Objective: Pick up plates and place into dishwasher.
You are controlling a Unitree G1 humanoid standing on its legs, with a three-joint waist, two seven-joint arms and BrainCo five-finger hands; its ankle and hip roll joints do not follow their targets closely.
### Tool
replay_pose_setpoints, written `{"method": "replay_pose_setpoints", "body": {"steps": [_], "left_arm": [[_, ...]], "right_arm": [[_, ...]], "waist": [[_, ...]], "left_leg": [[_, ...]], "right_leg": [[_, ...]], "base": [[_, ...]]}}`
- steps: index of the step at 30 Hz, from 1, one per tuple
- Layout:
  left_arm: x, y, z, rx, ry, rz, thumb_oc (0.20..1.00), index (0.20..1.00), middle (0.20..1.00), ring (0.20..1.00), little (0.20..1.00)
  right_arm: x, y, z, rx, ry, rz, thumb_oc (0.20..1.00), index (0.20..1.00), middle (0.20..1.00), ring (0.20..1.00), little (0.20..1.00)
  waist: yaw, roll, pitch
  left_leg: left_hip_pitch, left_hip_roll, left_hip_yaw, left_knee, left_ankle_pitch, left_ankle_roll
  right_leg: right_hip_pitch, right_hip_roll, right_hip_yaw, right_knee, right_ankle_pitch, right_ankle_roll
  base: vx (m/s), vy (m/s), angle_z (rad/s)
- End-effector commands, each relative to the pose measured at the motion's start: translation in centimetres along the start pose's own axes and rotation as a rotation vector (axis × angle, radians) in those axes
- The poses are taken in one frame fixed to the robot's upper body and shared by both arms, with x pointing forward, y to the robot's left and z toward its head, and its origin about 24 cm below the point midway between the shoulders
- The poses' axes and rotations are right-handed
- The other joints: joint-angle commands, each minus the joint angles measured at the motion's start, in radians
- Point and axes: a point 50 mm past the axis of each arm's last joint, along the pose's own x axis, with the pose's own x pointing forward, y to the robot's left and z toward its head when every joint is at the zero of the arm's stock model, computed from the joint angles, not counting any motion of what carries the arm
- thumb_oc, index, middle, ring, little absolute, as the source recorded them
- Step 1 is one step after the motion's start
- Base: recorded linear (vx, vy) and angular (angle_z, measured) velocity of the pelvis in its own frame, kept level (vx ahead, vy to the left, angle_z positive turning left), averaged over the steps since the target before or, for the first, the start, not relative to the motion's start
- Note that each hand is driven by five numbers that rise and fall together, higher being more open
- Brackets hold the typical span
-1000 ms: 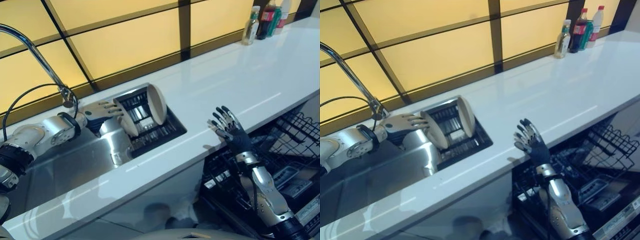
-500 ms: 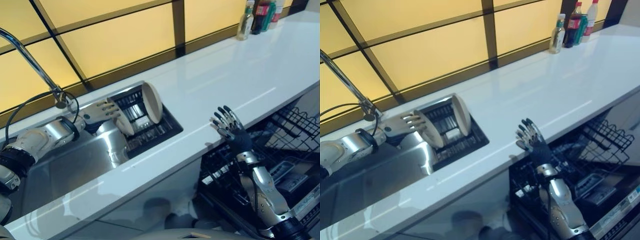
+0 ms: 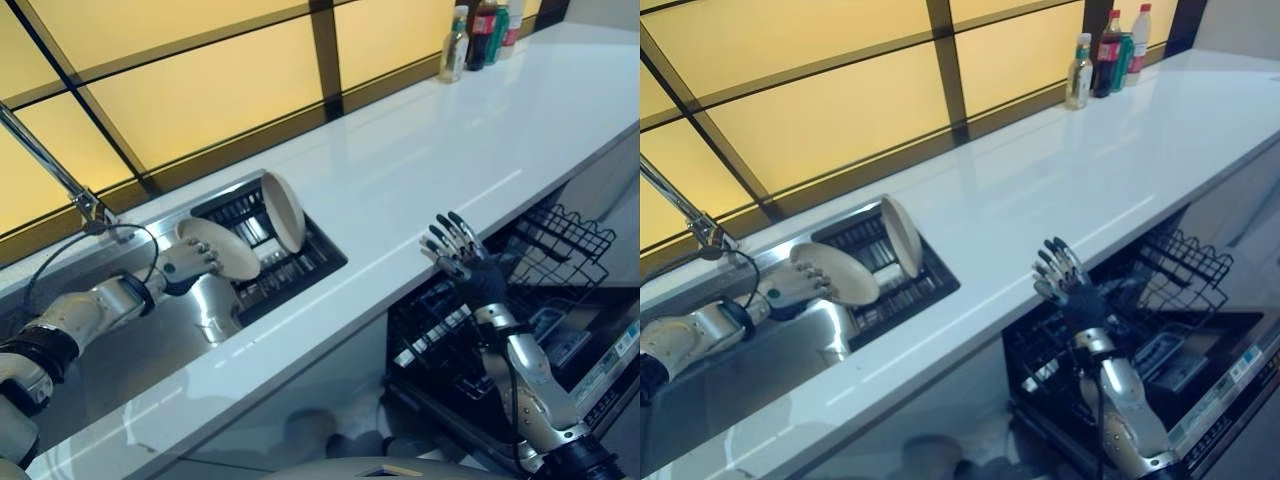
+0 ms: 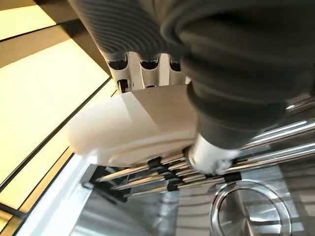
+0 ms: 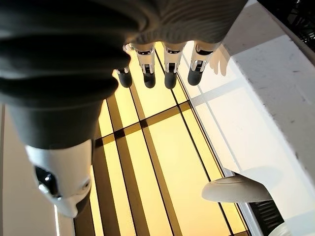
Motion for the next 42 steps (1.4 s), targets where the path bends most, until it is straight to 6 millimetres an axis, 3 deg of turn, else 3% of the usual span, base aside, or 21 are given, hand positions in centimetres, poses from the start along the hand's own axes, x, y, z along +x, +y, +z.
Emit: {"method": "replay_pose_setpoints", "body": {"steps": [1, 13, 17, 23, 26, 30, 36, 42], "left_arm": [[-0.9, 0.9, -3.1, 0.067, 0.133, 0.044, 0.2, 0.2, 0.2, 0.2, 0.2], [-1.9, 0.5, -3.4, 0.061, 0.15, 0.043, 0.2, 0.2, 0.2, 0.2, 0.2], [-2.0, 1.8, -4.4, 0.045, 0.172, 0.101, 0.2, 0.2, 0.2, 0.2, 0.2], [-2.1, 5.4, -6.3, 0.09, 0.192, 0.251, 0.2, 0.2, 0.2, 0.2, 0.2], [-2.9, 7.9, -7.8, -0.06, 0.302, 0.451, 0.2, 0.2, 0.2, 0.2, 0.2], [-3.6, 9.7, -8.1, -0.258, 0.378, 0.687, 0.2, 0.2, 0.2, 0.2, 0.2], [-5.1, 11.2, -7.3, -0.442, 0.397, 0.939, 0.2, 0.2, 0.2, 0.2, 0.2], [-6.6, 13.7, -5.1, -0.87, 0.246, 1.22, 0.2, 0.2, 0.2, 0.2, 0.2]], "right_arm": [[0.5, 1.7, 1.8, 0.033, -0.112, 0.079, 1.0, 1.0, 1.0, 1.0, 1.0], [0.7, 1.9, 1.8, 0.041, -0.112, 0.092, 1.0, 1.0, 1.0, 1.0, 1.0], [0.8, 2.2, 2.0, 0.051, -0.123, 0.098, 1.0, 1.0, 1.0, 1.0, 1.0], [1.2, 2.7, 1.8, 0.063, -0.141, 0.105, 1.0, 1.0, 1.0, 1.0, 1.0], [1.1, 2.9, 1.8, 0.068, -0.155, 0.094, 1.0, 1.0, 1.0, 1.0, 1.0], [1.0, 2.8, 1.8, 0.063, -0.179, 0.072, 1.0, 1.0, 1.0, 1.0, 1.0], [1.1, 2.8, 2.4, 0.048, -0.213, 0.043, 1.0, 1.0, 1.0, 1.0, 1.0], [0.4, 2.4, 2.9, 0.026, -0.259, -0.011, 1.0, 1.0, 1.0, 1.0, 1.0]], "waist": [[-0.004, -0.046, -0.02], [0.014, -0.047, -0.03], [0.025, -0.05, -0.035], [0.053, -0.053, -0.049], [0.074, -0.061, -0.058], [0.095, -0.074, -0.063], [0.116, -0.092, -0.075], [0.13, -0.104, -0.081]], "left_leg": [[-0.036, -0.001, -0.012, 0.048, -0.08, 0.026], [-0.033, 0.001, -0.021, 0.043, -0.072, 0.02], [-0.034, 0.004, -0.023, 0.045, -0.071, 0.018], [-0.035, 0.005, -0.036, 0.042, -0.067, 0.015], [-0.037, 0.003, -0.05, 0.037, -0.063, 0.013], [-0.043, 0.002, -0.069, 0.034, -0.06, 0.013], [-0.046, -0.001, -0.093, 0.025, -0.056, 0.012], [-0.052, -0.005, -0.118, 0.017, -0.054, 0.011]], "right_leg": [[-0.038, -0.074, -0.003, 0.025, -0.011, 0.133], [-0.022, -0.074, -0.016, 0.008, -0.009, 0.13], [-0.017, -0.074, -0.023, 0.002, -0.007, 0.129], [-0.006, -0.071, -0.034, -0.009, -0.005, 0.124], [0.001, -0.072, -0.041, -0.02, 0.0, 0.122], [0.0, -0.07, -0.045, -0.023, 0.001, 0.117], [0.0, -0.072, -0.049, -0.028, 0.002, 0.114], [-0.003, -0.078, -0.054, -0.03, 0.003, 0.116]], "base": [[0.0, 0.0, 0.0], [0.0, 0.0, 0.0], [-0.05, -0.001, 0.01], [-0.06, 0.004, 0.01], [-0.05, -0.006, 0.05], [-0.06, 0.006, 0.06], [-0.06, 0.009, 0.08], [-0.06, 0.006, 0.07]]}}
